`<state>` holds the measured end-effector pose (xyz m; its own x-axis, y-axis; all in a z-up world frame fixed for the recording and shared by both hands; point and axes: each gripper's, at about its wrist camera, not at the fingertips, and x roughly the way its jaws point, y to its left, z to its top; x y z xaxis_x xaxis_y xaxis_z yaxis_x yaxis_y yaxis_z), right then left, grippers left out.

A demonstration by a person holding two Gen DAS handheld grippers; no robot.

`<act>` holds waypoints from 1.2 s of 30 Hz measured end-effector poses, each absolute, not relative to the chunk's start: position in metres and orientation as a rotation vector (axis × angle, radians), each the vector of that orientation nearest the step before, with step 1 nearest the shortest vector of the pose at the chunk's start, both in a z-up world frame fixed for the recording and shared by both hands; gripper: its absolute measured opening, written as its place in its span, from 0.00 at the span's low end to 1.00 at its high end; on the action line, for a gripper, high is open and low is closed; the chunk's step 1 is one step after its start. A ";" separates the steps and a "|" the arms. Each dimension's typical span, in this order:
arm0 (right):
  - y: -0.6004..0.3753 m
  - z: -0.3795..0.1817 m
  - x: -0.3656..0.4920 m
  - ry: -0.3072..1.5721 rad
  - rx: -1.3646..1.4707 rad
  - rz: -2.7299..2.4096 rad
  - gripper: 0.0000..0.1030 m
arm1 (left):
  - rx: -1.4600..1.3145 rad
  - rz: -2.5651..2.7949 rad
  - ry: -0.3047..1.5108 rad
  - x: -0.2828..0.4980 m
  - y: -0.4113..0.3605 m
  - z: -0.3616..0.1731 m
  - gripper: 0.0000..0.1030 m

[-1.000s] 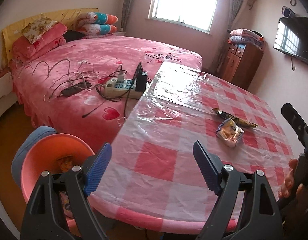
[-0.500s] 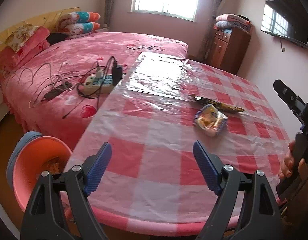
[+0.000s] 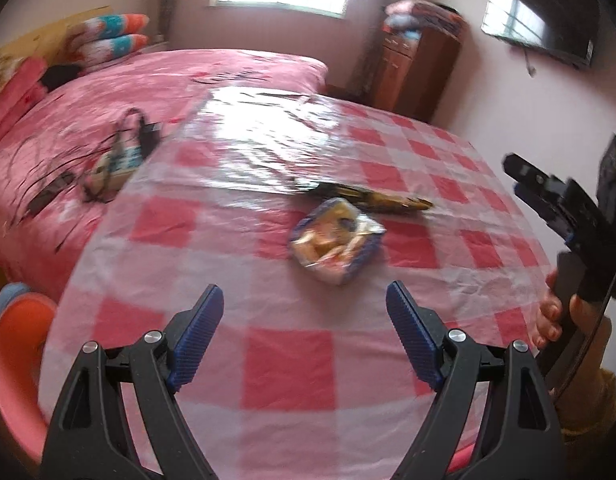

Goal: Collect trash
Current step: 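Swing both tools back toward the last snacks on the table, then grasp the small yellow-blue snack pack with the left tool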

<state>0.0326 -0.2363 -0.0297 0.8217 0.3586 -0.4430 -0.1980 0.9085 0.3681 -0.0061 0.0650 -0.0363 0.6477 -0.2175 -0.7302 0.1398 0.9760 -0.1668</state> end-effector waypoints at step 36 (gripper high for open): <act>-0.208 -0.059 0.071 0.785 0.356 0.444 0.95 | 0.099 -0.366 0.907 0.074 0.021 -0.066 0.61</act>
